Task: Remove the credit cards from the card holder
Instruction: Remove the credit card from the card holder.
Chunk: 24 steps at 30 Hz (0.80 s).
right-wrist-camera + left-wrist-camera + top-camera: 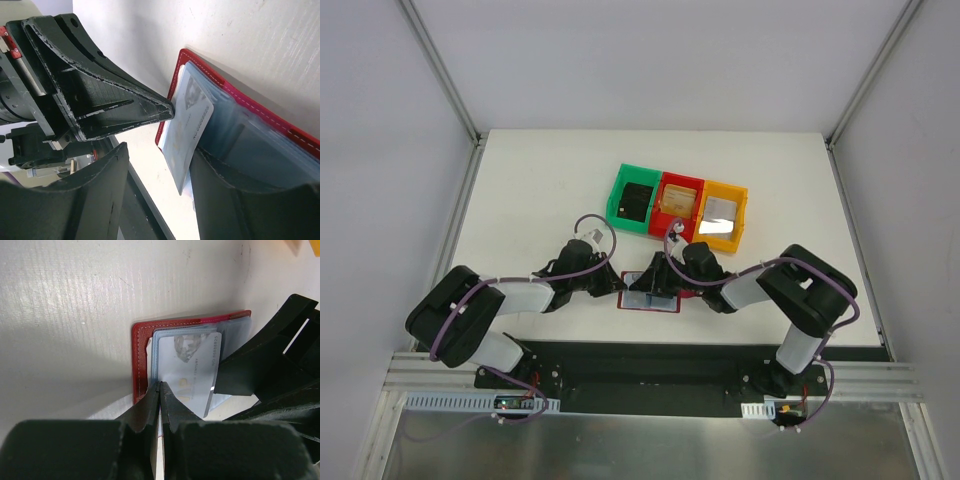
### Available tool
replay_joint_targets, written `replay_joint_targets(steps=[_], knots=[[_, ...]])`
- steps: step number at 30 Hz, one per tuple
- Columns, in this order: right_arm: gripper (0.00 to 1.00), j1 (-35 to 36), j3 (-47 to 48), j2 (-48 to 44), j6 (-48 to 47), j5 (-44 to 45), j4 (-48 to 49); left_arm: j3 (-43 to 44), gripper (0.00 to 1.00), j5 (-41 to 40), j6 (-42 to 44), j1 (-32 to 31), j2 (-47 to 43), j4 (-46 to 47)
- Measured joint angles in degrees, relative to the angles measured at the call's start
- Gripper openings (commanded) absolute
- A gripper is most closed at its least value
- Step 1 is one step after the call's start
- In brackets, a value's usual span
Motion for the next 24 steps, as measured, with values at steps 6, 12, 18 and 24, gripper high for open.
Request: replay_joint_targets(steps=[6,12,18,24], knots=[[0.51,-0.22,0.00,0.02,0.28,-0.42,0.17,-0.04,0.00,-0.07,0.00,0.00,-0.02,0.02],[0.49,-0.50,-0.07,0.02,0.39,-0.72,0.24,-0.04,0.00,-0.15,0.00,-0.02,-0.17,-0.22],[0.48,-0.72,-0.70,0.02,0.39,-0.72,0.94,-0.07,0.06,-0.50,0.02,-0.04,-0.52,-0.55],[0.47,-0.81,-1.07,0.00,0.37,-0.74,1.38,-0.11,0.13,-1.42,0.07,-0.04,-1.60,-1.57]])
